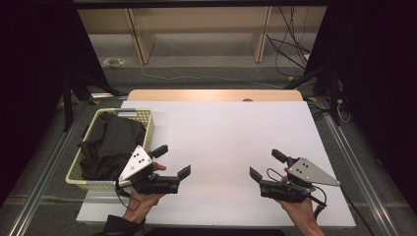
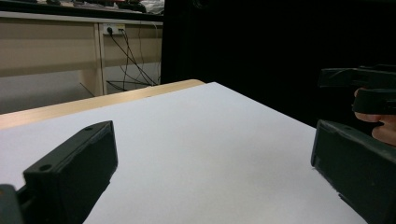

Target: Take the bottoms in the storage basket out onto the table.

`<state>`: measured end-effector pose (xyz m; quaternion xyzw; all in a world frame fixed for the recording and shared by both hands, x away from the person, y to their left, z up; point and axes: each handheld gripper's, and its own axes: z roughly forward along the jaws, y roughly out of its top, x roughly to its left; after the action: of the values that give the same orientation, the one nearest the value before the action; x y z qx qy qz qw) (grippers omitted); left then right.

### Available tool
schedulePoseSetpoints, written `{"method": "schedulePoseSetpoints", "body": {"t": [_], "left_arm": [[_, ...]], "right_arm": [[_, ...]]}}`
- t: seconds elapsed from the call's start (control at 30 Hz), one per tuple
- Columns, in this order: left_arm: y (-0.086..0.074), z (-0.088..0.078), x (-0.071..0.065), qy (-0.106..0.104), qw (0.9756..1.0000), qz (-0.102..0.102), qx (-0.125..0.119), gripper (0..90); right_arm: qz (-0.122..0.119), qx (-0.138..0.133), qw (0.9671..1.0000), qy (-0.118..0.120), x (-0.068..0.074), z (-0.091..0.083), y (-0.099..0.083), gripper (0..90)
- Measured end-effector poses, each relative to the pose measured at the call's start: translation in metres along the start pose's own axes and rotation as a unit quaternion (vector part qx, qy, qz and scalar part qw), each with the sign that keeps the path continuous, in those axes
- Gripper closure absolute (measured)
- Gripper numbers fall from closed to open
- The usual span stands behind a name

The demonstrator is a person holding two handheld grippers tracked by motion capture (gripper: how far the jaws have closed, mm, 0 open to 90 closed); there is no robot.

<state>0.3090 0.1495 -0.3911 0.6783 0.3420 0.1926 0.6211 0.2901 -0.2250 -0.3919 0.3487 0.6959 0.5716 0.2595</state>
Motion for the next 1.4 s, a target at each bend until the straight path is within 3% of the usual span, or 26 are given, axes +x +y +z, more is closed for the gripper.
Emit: {"method": "schedulePoseSetpoints", "body": {"t": [0.4, 0.53, 0.67, 0.83, 0.9, 1.07, 1.1, 1.27, 1.37, 1.4], "left_arm": [[0.001, -0.001, 0.002, 0.008, 1.0000, 0.001, -0.001, 0.0], [0.003, -0.001, 0.004, 0.022, 0.9998, 0.003, 0.002, 0.0], [0.009, 0.000, 0.007, 0.049, 0.9986, -0.009, 0.015, 0.0], [0.013, 0.001, 0.009, 0.068, 0.9974, -0.016, 0.019, 0.0], [0.014, 0.003, 0.012, 0.084, 0.9960, -0.006, 0.030, 0.0], [0.013, 0.008, 0.015, 0.097, 0.9939, 0.002, 0.051, 0.0], [0.015, 0.010, 0.017, 0.108, 0.9923, 0.006, 0.060, 0.0], [0.021, 0.011, 0.025, 0.133, 0.9889, -0.002, 0.065, 0.0], [0.021, 0.015, 0.038, 0.156, 0.9828, -0.019, 0.096, 0.1], [0.021, 0.015, 0.038, 0.156, 0.9828, -0.019, 0.096, 0.1]], "right_arm": [[-0.001, 0.000, 1.0000, -0.002, 0.000, 0.000, 0.000, 11.6], [0.000, 0.002, 1.0000, -0.002, 0.000, 0.000, -0.001, 11.6], [0.001, 0.003, 1.0000, -0.003, 0.000, 0.000, -0.001, 11.7], [0.001, 0.001, 1.0000, -0.003, 0.000, 0.000, -0.001, 11.8], [0.002, 0.000, 1.0000, -0.004, -0.001, 0.001, -0.001, 11.8], [-0.002, -0.002, 1.0000, 0.001, 0.001, 0.001, 0.000, 12.0], [-0.002, 0.001, 1.0000, 0.001, 0.001, 0.001, 0.000, 12.0], [-0.002, -0.001, 1.0000, 0.002, 0.002, 0.002, -0.001, 12.0], [0.000, -0.003, 1.0000, -0.001, 0.000, 0.001, 0.000, 12.1], [0.001, -0.003, 1.0000, -0.001, -0.001, 0.001, 0.000, 12.2]]}}
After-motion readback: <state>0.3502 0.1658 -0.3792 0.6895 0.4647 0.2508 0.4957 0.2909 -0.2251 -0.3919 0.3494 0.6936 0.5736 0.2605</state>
